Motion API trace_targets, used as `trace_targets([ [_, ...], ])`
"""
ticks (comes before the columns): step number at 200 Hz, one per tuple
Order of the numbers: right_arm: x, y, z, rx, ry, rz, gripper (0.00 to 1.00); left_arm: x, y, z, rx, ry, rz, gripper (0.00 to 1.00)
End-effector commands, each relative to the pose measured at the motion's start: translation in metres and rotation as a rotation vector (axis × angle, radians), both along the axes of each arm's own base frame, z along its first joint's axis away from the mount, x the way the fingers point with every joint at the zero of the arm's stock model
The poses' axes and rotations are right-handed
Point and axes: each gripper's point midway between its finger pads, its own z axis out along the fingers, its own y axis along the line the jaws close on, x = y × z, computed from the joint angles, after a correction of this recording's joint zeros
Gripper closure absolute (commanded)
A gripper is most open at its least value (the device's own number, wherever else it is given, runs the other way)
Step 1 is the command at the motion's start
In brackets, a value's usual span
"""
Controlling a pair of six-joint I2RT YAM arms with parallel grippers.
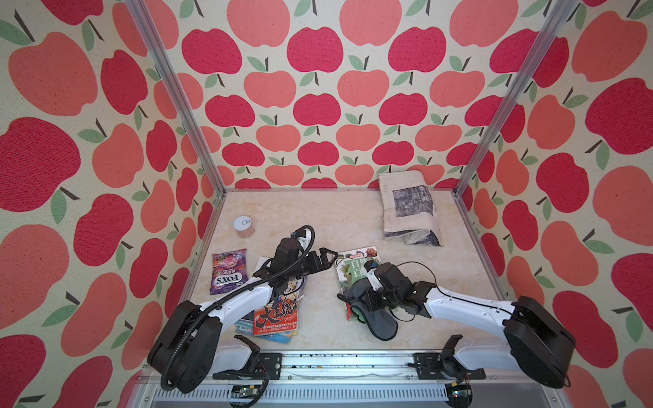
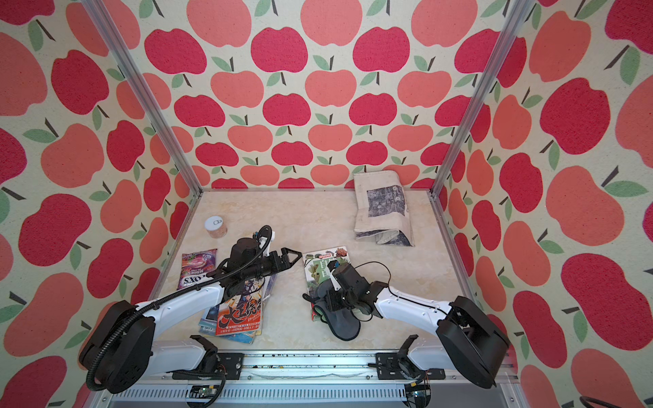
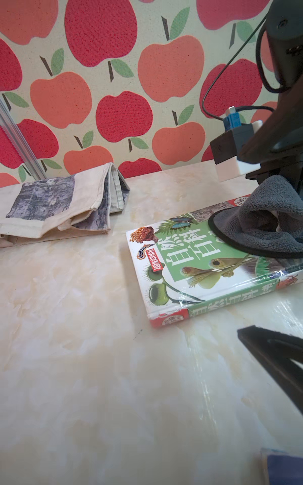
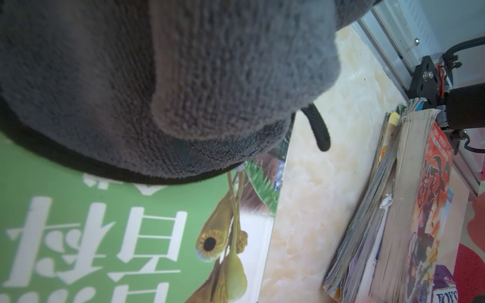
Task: Wipe the cover of the book
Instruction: Wipe the dirt from the cover of the book.
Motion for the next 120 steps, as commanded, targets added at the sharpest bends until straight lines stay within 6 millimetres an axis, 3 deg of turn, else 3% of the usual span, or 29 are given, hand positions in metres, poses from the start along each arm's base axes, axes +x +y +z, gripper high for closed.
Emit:
trace_targets([
  [1, -0.007, -0.046, -0.027, -0.143, 0.060, -0.106, 1.00, 0.008, -0.008, 0.016, -0.049, -0.030, -0.010, 0.01],
  [40, 0.014, -0.068, -0.025, -0.154, 0.065, -0.195, 1.00, 0.006, -0.012, 0.008, -0.057, 0.008, -0.010, 0.01],
  [70, 0.034, -0.068, -0.021, -0.151, 0.047, -0.211, 1.00, 0.003, -0.014, -0.001, -0.056, 0.041, -0.003, 0.01],
  [120, 0.087, -0.057, -0.016, -0.134, 0.036, -0.226, 1.00, -0.004, -0.022, -0.020, -0.050, 0.110, -0.006, 0.01],
])
